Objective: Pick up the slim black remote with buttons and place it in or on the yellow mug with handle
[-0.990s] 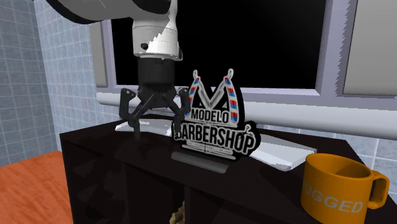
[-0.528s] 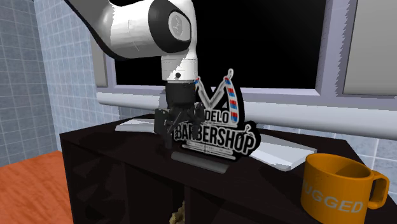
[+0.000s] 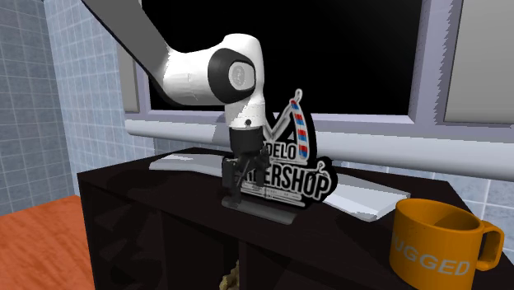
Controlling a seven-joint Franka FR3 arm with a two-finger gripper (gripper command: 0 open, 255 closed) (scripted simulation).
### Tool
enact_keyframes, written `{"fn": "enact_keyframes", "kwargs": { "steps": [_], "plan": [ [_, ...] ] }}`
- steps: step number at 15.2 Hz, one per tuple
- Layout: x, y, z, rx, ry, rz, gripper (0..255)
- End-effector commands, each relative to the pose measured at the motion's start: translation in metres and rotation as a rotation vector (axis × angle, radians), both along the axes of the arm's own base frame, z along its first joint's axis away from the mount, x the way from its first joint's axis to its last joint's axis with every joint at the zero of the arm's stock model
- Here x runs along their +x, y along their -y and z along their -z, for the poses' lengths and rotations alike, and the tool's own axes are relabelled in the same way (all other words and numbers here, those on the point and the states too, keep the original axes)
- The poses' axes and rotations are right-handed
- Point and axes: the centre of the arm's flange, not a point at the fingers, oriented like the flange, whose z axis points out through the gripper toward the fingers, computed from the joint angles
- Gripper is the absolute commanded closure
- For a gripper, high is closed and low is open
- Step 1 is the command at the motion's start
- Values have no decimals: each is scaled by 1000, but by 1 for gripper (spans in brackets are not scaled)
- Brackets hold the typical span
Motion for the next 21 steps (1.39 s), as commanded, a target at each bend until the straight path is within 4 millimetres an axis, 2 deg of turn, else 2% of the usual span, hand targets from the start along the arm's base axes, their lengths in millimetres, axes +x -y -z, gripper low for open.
{"fn": "enact_keyframes", "kwargs": {
  "steps": [1, 5, 12, 13, 14, 16, 21],
  "plan": [
    [2, 1, 12, -1, 0, -4, 0],
    [3, 2, 31, -1, 0, -4, 0],
    [3, 2, 31, -1, 0, -4, 0],
    [2, -2, 32, -1, 1, -4, 255],
    [1, -8, 30, -1, 1, -4, 255],
    [-1, -3, 34, -1, 2, -4, 255],
    [0, -6, 31, -1, 1, -3, 255]
  ]
}}
